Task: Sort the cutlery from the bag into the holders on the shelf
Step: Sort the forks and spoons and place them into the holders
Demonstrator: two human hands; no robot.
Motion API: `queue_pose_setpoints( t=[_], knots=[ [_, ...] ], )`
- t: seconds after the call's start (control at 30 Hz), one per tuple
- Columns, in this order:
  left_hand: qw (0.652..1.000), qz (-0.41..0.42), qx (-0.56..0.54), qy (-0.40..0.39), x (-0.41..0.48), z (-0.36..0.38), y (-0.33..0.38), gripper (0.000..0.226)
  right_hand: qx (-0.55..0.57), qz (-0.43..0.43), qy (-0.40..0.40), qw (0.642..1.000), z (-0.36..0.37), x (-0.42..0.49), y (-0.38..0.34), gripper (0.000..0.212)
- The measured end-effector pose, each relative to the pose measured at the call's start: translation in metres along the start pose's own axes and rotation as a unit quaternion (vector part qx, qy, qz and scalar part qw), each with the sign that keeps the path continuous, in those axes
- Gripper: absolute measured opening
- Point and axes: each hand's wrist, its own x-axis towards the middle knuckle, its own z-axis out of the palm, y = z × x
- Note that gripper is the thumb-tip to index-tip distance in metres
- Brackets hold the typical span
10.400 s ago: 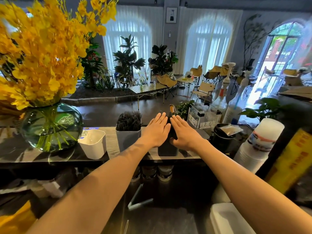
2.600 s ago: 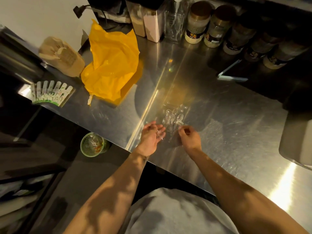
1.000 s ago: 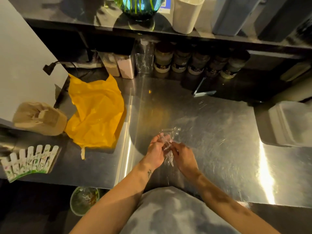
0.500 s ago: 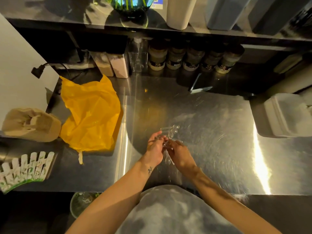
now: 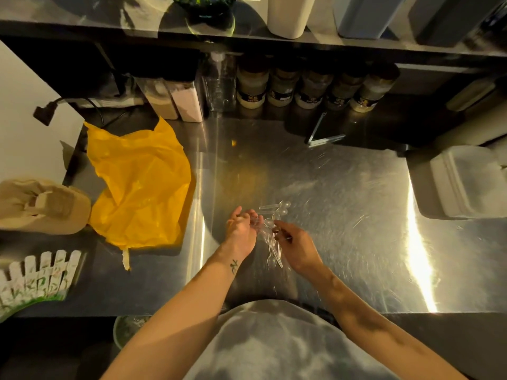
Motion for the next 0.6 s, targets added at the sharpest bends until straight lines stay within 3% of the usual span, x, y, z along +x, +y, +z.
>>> queue_pose_setpoints(
  t=[0.2,0.33,0.43,0.6],
  knots=[
    [0.984,0.023,0.131,-0.116,-0.019,-0.005,0.006,0.045,0.026,0.011,0.073,0.997,-0.001,0.006,-0.005,0.034],
    [0.996,-0.025,0.063,-0.058,-0.007,-0.001,0.003,0.04,0.064,0.053,0.107,0.991,0.004,0.011,-0.014,0.026],
    [0.996,-0.056,-0.004,-0.062,-0.006,-0.001,-0.002,0.029,0.081,0.059,0.099,0.99,0.01,0.012,-0.013,0.013],
    [0.996,-0.058,0.049,-0.05,-0.009,0.006,-0.01,0.035,0.112,0.062,0.089,0.988,0.026,0.015,-0.016,0.013]
  ],
)
